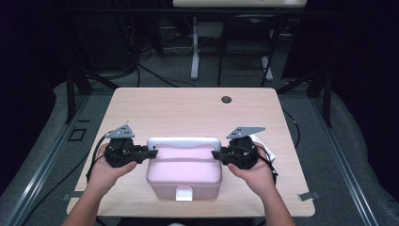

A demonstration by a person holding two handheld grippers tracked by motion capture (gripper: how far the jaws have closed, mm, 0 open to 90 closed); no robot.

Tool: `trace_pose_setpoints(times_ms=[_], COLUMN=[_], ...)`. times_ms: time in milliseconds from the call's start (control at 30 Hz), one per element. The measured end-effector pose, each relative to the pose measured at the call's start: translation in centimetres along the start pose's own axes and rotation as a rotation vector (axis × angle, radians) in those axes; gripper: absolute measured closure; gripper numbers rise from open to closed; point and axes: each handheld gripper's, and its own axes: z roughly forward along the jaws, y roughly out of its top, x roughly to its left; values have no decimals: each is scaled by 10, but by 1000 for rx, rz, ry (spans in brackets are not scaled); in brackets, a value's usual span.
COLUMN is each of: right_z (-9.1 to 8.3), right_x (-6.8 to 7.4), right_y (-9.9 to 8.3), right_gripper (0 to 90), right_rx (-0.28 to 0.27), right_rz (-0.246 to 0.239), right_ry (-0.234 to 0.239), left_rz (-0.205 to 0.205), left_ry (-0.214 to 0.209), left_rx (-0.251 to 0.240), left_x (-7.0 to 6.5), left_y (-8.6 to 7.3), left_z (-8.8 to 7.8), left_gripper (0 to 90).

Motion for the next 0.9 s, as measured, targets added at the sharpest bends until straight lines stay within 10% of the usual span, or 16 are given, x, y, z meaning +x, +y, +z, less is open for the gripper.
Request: trace_pose_setpoints(times_ms=[900], right_z=[-5], right_x=[4], right_y=[5], right_gripper=[735], right_rx=[-57], right_rz=[-6], right_ry=[15], left_rz=[-11], left_ry=[-18], left_rx=[-68], left_x=[4], left_y=[0], left_z=[-10], left_gripper=[738])
